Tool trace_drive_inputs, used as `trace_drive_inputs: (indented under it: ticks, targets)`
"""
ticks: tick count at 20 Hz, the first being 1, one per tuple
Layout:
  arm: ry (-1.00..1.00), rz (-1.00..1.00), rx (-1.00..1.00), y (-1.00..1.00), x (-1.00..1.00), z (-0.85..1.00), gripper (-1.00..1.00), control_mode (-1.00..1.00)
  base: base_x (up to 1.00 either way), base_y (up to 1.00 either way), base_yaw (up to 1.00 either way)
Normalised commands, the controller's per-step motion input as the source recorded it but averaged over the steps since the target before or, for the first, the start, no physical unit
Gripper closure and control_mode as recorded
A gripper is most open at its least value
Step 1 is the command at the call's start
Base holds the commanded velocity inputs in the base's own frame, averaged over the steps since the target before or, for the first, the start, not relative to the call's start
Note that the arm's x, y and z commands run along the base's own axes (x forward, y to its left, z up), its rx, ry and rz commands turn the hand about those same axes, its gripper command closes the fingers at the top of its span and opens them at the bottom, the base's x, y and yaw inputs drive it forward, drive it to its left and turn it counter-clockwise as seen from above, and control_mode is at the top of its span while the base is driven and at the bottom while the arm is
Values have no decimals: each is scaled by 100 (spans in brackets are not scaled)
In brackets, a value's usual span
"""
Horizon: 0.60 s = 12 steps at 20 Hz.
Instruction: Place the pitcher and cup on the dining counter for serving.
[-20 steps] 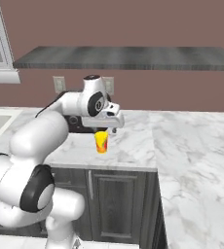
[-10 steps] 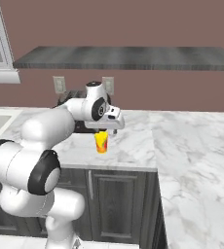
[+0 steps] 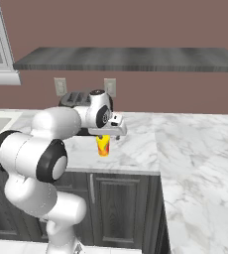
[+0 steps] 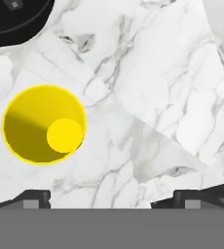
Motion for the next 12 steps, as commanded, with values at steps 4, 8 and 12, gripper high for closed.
trace_drive_inputs:
  ticks: [4, 8, 12]
  targets:
    - [0, 0, 0, 0, 16, -38, -100, -100, 0, 0, 0]
    - [0, 0, 0, 0, 19, -33, -100, -100, 0, 0, 0]
    - [0, 0, 0, 0, 12, -27, -100, -100, 0, 0, 0]
